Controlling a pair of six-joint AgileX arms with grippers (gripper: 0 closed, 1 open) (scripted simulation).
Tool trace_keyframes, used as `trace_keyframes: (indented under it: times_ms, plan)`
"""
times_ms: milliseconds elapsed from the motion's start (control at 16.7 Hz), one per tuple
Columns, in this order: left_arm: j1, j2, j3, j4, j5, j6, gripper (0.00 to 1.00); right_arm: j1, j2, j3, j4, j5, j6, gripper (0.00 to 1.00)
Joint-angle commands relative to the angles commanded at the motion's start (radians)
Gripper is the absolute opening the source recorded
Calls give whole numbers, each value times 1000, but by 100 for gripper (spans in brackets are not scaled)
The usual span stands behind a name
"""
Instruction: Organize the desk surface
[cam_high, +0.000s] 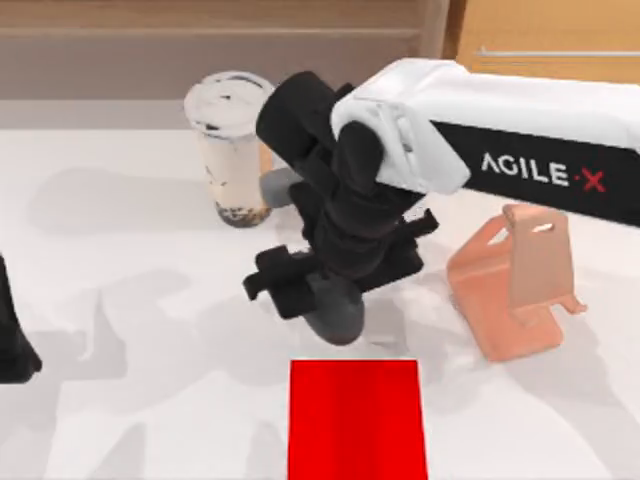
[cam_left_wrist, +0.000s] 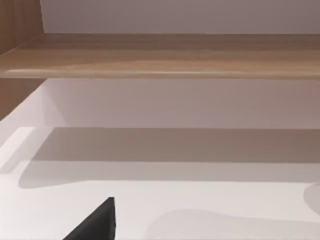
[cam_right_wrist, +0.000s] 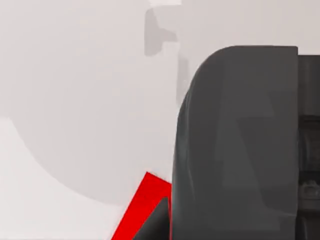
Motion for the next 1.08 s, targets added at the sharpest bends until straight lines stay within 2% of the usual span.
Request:
trace_keyframes:
  times_ms: [300, 480, 660, 1080]
  plan:
    - [0, 0, 0, 0, 0, 0, 100, 94, -44, -137, -12, 23, 368, 0]
    - [0, 0, 0, 0, 0, 0, 100, 129, -79, -212, -26, 38, 523, 0]
    - [0, 0, 0, 0, 0, 0, 100, 144, -99, -248, -32, 45, 583, 0]
    - [0, 0, 0, 0, 0, 0, 100, 140, -91, -251, -22, 44, 583, 0]
